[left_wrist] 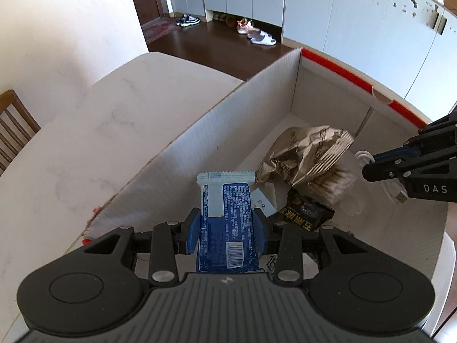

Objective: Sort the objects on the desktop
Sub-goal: 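Open the left gripper to drop the wet-wipe pack while the right gripper releases the cable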

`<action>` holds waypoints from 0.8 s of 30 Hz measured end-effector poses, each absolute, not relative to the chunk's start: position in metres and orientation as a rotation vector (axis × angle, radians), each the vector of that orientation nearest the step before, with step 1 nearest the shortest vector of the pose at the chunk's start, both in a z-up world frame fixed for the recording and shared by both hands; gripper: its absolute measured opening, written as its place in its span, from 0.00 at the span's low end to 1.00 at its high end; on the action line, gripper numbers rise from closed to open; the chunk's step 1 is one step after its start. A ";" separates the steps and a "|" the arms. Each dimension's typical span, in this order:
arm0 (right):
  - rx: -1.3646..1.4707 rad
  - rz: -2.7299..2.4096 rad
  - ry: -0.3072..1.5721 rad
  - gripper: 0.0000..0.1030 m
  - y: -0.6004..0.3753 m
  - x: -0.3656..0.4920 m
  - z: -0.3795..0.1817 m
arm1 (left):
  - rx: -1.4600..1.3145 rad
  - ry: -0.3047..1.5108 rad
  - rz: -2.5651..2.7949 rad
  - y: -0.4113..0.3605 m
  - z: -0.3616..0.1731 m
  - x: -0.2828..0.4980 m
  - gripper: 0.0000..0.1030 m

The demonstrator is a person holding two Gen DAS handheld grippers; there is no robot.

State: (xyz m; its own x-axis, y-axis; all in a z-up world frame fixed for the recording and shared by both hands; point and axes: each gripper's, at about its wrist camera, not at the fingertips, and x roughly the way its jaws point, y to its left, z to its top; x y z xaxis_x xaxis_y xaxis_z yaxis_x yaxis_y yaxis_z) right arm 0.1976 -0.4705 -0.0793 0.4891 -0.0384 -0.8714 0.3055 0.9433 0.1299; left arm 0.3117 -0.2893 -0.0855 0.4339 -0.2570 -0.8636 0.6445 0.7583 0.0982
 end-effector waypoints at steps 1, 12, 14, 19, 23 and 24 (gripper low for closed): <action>0.287 -0.213 1.050 0.10 -0.471 0.197 -0.081 | 0.452 0.974 -0.584 -0.290 -0.087 0.312 0.36; 0.271 -0.209 1.119 0.10 -0.466 0.198 -0.098 | 0.464 1.011 -0.586 -0.294 -0.101 0.318 0.36; 0.250 -0.209 1.124 0.10 -0.463 0.199 -0.100 | 0.465 1.016 -0.586 -0.294 -0.101 0.319 0.36; 0.226 -0.206 1.138 0.11 -0.458 0.203 -0.104 | 0.463 1.045 -0.578 -0.295 -0.105 0.321 0.36; 0.209 -0.199 1.151 0.10 -0.455 0.205 -0.106 | 0.458 1.060 -0.582 -0.293 -0.105 0.324 0.37; 0.207 -0.197 1.154 0.10 -0.455 0.206 -0.107 | 0.457 1.062 -0.582 -0.293 -0.105 0.325 0.37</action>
State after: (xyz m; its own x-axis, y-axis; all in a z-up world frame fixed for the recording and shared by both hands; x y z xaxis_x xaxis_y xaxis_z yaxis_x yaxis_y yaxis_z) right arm 0.2056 -0.4548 -0.1067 0.3915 -0.0480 -0.9189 0.2598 0.9638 0.0604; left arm 0.3245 -0.2926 -0.1051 0.3632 -0.2222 -0.9048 0.6433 0.7623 0.0710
